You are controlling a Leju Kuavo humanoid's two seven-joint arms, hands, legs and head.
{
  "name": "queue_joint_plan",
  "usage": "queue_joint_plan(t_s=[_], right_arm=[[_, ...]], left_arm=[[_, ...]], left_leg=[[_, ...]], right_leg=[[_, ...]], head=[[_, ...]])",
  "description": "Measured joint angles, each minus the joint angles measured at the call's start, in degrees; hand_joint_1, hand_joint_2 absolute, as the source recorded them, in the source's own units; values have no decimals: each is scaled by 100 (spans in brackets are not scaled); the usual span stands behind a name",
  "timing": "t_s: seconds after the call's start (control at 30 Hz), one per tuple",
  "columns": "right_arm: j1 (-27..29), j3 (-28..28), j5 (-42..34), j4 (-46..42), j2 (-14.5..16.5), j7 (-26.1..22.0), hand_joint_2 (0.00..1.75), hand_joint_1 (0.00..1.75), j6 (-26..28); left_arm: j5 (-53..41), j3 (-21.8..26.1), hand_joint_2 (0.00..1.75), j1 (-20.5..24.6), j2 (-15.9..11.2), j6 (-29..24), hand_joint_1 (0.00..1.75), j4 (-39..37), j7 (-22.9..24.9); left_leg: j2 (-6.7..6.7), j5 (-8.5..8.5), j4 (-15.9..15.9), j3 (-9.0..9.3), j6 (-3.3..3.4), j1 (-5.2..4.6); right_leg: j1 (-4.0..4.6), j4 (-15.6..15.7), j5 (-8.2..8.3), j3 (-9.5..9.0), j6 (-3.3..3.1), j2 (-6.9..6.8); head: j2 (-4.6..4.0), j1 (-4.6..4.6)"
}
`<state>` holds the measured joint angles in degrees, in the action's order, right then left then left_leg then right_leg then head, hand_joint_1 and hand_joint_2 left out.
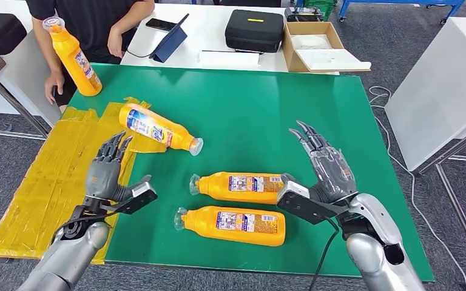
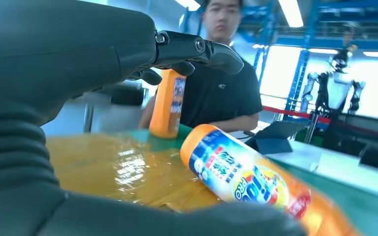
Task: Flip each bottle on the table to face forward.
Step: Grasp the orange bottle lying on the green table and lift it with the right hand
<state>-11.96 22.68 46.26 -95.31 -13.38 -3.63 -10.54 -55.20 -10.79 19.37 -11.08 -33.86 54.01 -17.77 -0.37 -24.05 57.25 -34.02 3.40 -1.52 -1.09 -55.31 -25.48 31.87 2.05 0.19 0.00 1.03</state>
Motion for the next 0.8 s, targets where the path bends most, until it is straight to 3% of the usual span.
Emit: queue_joint_plan(t_s=[0.13, 0.27, 0.4, 0.57, 0.7, 0.8], right_arm=[[54, -17, 50, -22, 4, 19, 0, 0, -35], [35, 39, 138, 8, 12, 76, 0, 0, -98], [19, 245, 214, 90, 22, 80, 175, 0, -71], [70, 388, 262, 110, 21, 70, 175, 0, -16], [335, 1149, 426, 67, 24, 63, 175, 0, 42], [348, 1531, 497, 41, 20, 90, 175, 0, 3]], left_arm=[[687, 37, 0, -56, 10, 193, 0, 348, -199], [3109, 345, 0, -107, 87, 735, 0, 1020, -554], [4979, 717, 0, -110, 99, 1181, 0, 1720, -528], [5446, 891, 0, -139, 68, 1268, 0, 1980, -535], [6173, 1436, 0, -377, -138, 1328, 0, 2607, -715], [6250, 1536, 0, -407, -191, 1304, 0, 2664, -750]], left_leg=[[-1, 0, 0, 0, 0, 0], [2, 1, 0, 0, 1, 0], [2, 1, 0, 1, 1, 1], [2, 1, -1, 1, 1, 3], [1, 0, -4, 0, -1, 7], [0, 2, -5, 1, -3, 7]], right_leg=[[0, 0, 0, -1, 0, 0], [0, 0, 2, -2, 3, 0], [2, 0, 3, -2, 3, 0], [3, -1, 2, -3, 3, 0], [6, -1, 0, 1, 1, 1], [6, 0, 0, 1, 0, 0]], head=[[0, -1], [-1, -1], [0, 0], [0, 1], [0, -1], [0, -1]])
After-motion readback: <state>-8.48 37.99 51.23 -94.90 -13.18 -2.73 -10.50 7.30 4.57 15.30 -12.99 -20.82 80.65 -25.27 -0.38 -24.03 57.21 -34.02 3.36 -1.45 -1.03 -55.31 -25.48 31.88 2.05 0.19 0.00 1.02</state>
